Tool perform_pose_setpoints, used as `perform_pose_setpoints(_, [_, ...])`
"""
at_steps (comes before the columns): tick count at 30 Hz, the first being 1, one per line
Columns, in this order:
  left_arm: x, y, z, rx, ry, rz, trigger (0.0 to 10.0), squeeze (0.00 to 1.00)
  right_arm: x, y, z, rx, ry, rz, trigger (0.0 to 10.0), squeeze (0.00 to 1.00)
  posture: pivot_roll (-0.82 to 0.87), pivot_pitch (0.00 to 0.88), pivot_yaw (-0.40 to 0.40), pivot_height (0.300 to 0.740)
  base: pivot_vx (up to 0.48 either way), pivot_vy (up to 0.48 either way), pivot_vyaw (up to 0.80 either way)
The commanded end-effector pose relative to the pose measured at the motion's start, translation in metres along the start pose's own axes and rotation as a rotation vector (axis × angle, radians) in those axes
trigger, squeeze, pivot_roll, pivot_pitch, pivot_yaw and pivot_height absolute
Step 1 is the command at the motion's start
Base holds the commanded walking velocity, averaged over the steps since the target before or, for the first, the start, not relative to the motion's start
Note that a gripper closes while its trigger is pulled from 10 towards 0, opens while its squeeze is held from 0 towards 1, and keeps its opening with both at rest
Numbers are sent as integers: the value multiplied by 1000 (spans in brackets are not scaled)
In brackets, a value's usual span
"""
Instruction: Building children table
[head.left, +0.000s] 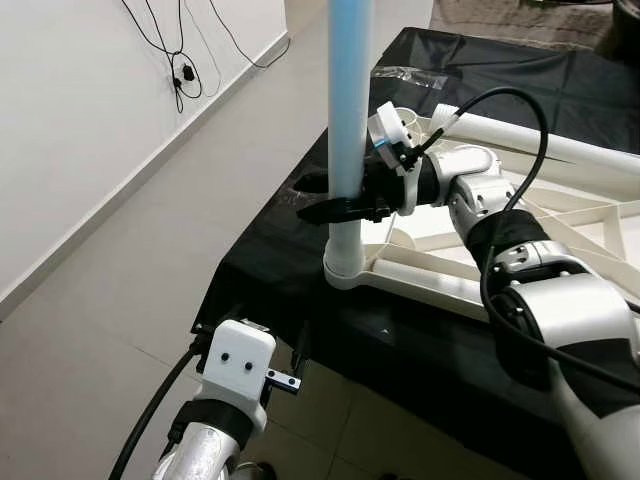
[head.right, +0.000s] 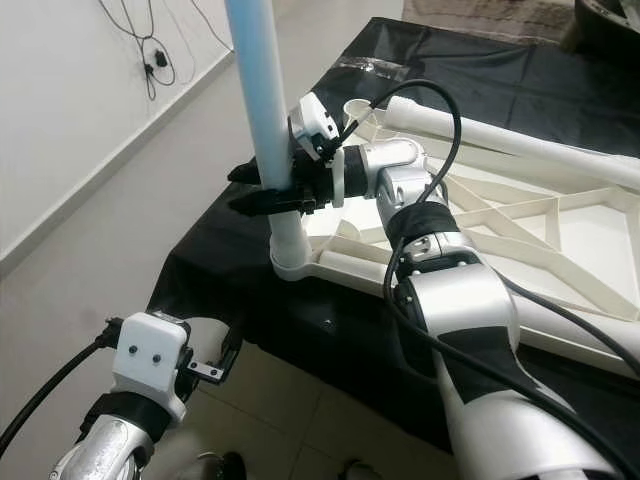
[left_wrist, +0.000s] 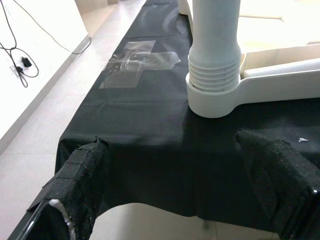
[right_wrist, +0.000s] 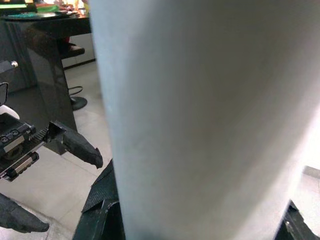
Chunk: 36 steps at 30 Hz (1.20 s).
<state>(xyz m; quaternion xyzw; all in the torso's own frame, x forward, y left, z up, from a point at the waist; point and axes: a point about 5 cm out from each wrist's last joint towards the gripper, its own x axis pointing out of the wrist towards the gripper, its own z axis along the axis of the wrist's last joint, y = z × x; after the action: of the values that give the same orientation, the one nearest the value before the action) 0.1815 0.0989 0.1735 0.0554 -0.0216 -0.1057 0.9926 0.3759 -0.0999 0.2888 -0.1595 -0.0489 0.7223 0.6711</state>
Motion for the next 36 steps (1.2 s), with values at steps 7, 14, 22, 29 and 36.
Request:
perform_pose_setpoints(7, [-1, 2, -3, 21, 24, 9, 10000, 0, 9, 7, -26, 85, 45, 1, 10000, 0, 107, 262, 26, 740, 0, 0, 0])
perform_pose_setpoints(14, [0, 3, -3, 22, 19, 15, 10000, 0, 6, 5, -33, 126, 35, -97, 10000, 0, 105, 255, 25, 740, 0, 0, 0])
perform_pose_setpoints(22, [2, 3, -3, 28, 14, 14, 10000, 0, 6, 7, -43, 157, 21, -145, 10000, 0, 99, 235, 23, 740, 0, 0, 0])
perform_pose_setpoints(29, [5, 4, -3, 32, 9, 14, 10000, 0, 6, 11, -54, 158, 14, -198, 10000, 0, 98, 224, 23, 740, 0, 0, 0])
perform_pose_setpoints(36, [7, 6, -3, 45, 1, 14, 10000, 0, 15, 7, -58, 111, -4, -361, 10000, 0, 93, 207, 27, 740, 0, 0, 0])
